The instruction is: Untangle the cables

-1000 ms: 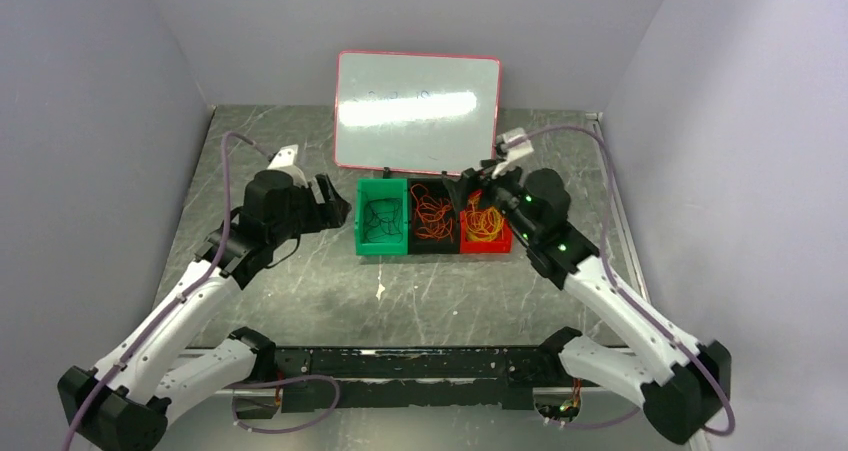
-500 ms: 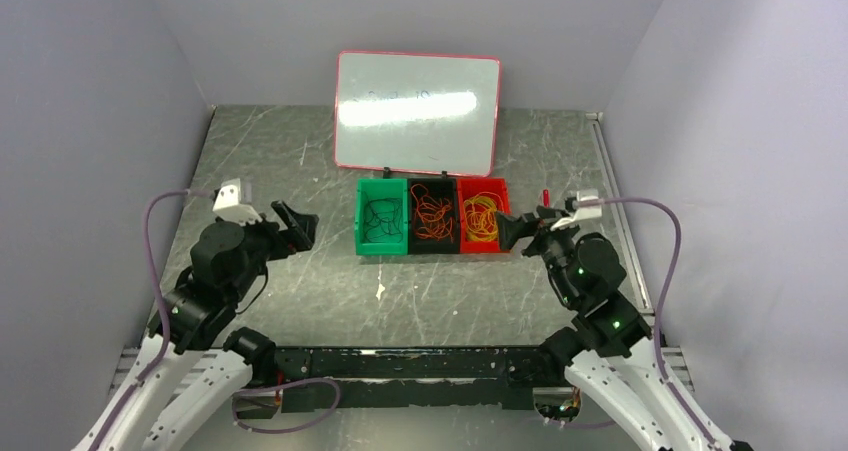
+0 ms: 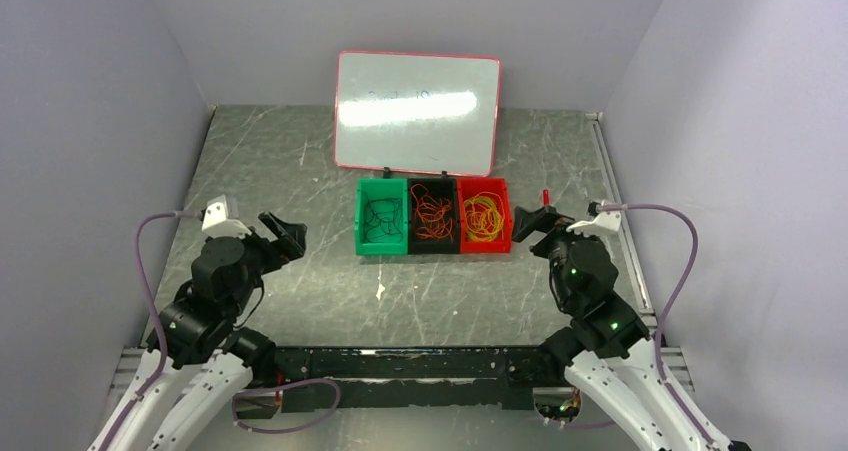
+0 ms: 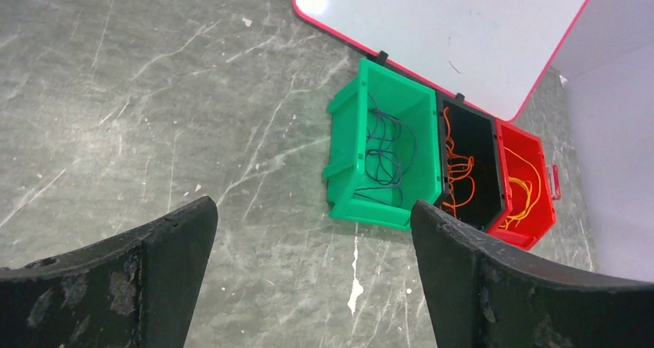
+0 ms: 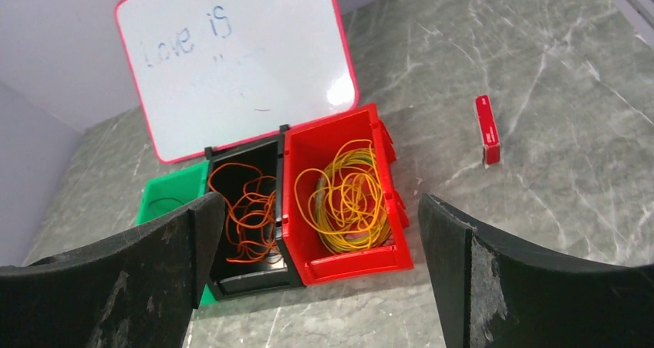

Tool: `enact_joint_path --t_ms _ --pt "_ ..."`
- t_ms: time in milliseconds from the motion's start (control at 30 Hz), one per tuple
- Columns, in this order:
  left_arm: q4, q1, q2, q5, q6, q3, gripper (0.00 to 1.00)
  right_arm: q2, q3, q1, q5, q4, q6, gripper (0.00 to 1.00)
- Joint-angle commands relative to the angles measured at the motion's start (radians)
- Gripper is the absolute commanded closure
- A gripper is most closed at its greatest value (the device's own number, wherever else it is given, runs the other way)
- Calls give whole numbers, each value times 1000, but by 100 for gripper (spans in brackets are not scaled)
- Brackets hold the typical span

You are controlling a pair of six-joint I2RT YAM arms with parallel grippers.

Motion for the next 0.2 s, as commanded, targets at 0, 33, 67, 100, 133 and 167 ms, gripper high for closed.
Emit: enact_joint_path --t_ms 0,33,67,100,133,167 --pt "-28 5 -28 -67 -53 -20 0 11 26 -3 78 -16 55 0" --pt "-35 6 -35 -83 -65 -22 0 9 25 -3 86 -14 56 0" --pt "-43 5 -44 -100 -77 -23 0 9 30 -3 92 -13 55 0" --pt "-50 5 -49 -114 -86 -22 0 9 34 -3 96 -14 53 0" --pt "-55 5 -55 -127 -92 -20 0 10 38 -4 98 -11 45 0" --pt "-59 6 -59 -136 -98 -19 1 11 39 -3 103 -11 40 0"
